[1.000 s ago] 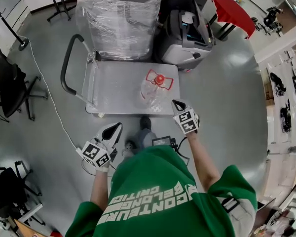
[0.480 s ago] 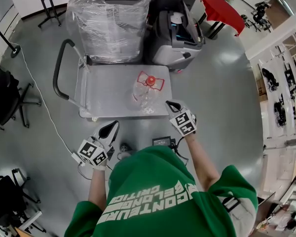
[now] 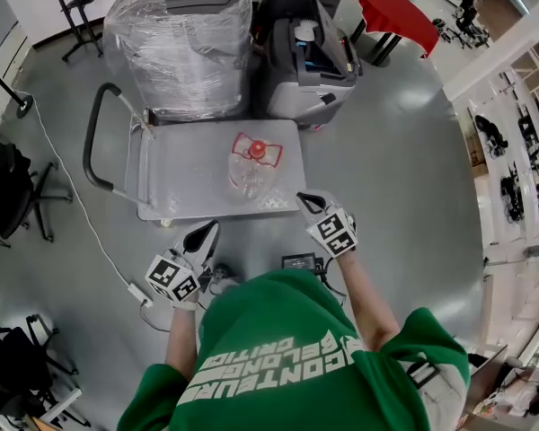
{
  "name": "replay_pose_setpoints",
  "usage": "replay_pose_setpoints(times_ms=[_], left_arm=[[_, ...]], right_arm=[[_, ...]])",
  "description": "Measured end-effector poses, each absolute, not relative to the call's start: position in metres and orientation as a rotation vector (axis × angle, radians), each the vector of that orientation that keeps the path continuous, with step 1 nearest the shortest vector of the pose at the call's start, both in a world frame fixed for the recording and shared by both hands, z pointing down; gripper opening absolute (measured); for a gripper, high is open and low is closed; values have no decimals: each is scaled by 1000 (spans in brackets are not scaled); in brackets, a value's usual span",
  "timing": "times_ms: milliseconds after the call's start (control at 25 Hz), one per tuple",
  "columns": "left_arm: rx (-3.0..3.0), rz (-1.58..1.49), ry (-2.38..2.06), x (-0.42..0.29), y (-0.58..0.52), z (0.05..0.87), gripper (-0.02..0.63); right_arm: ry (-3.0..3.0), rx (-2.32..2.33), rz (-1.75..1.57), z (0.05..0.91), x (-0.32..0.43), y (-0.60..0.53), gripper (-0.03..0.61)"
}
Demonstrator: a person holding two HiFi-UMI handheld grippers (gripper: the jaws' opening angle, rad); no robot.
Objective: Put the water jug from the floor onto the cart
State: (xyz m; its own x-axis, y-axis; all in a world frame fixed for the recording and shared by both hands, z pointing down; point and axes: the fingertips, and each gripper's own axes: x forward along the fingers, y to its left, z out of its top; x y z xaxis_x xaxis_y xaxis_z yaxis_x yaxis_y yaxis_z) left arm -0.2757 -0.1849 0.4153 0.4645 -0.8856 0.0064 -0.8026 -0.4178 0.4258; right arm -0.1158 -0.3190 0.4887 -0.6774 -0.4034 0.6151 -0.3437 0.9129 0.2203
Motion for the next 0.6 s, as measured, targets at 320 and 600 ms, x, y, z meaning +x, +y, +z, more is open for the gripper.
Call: replay_pose_setpoints(times_ms=[320,600], left_arm=[[2397,-241,-1350,-214,-206,413,9],[2432,-180,-1272,-163,-218,415,9]], right_arm=[[-2399,626,-51,485,-52,-333,-6],[-2417,683,-11,488,-8,-337,-8]])
